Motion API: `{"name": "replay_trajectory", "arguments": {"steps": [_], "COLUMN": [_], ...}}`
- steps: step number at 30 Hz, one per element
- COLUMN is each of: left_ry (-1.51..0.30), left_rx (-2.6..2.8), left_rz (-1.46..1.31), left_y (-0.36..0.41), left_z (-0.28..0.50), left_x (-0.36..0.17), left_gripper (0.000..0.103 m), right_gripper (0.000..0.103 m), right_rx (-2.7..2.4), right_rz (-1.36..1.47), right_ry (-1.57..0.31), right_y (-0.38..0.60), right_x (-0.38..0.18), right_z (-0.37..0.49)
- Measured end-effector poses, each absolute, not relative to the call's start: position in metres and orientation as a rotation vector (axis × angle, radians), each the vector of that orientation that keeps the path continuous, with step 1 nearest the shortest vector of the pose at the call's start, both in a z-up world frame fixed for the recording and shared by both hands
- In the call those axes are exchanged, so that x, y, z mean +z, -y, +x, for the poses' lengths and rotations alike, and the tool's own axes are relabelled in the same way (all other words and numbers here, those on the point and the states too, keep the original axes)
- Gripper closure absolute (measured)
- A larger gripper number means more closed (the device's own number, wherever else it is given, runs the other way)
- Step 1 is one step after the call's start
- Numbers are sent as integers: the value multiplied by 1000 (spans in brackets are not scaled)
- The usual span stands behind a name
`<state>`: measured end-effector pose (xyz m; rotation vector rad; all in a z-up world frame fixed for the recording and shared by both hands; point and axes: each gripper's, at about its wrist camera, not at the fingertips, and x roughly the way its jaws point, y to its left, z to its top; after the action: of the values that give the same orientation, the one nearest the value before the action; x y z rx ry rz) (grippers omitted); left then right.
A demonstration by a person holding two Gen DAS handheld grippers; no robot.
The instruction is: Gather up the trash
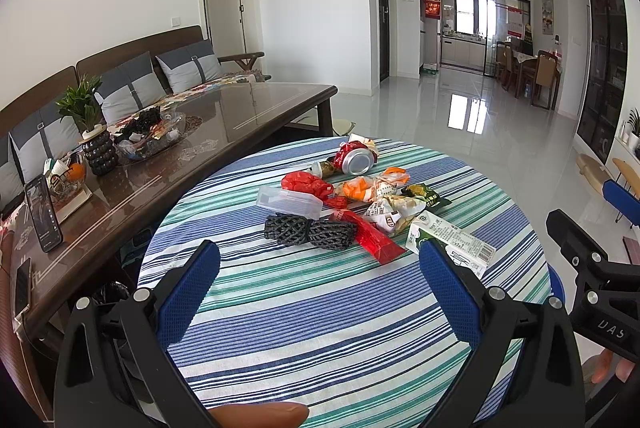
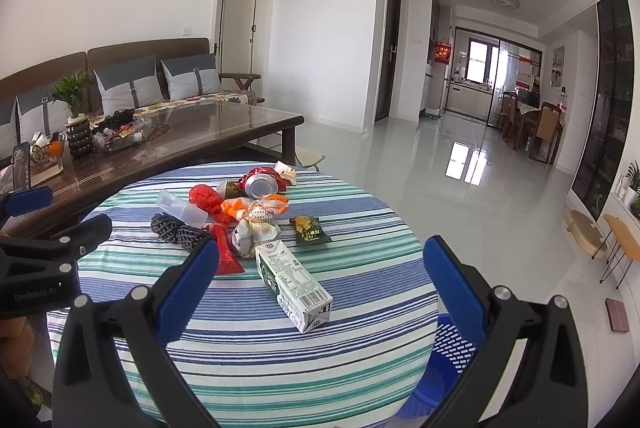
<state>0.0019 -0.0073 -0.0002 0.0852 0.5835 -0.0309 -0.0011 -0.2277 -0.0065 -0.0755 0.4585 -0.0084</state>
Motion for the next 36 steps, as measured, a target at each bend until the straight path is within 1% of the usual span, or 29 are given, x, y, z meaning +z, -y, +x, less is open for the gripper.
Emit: {"name": "replay_trajectory", "arguments": {"steps": [32,36], "left_ry": [-583,-591], "left_rx": [-31,-32], "left_rz": [86,80], "left_y": [6,8], "left_z": [2,5], "left_x": [0,-7], "left_gripper": [4,4], "right_gripper": [5,5], "right_rx": [-10,-6], "right_rz": [-77,-73], "right_ry": [-468,-472], "right_y": [228,229], "right_x": [-9,-10], "right_z": [-2,-2]}}
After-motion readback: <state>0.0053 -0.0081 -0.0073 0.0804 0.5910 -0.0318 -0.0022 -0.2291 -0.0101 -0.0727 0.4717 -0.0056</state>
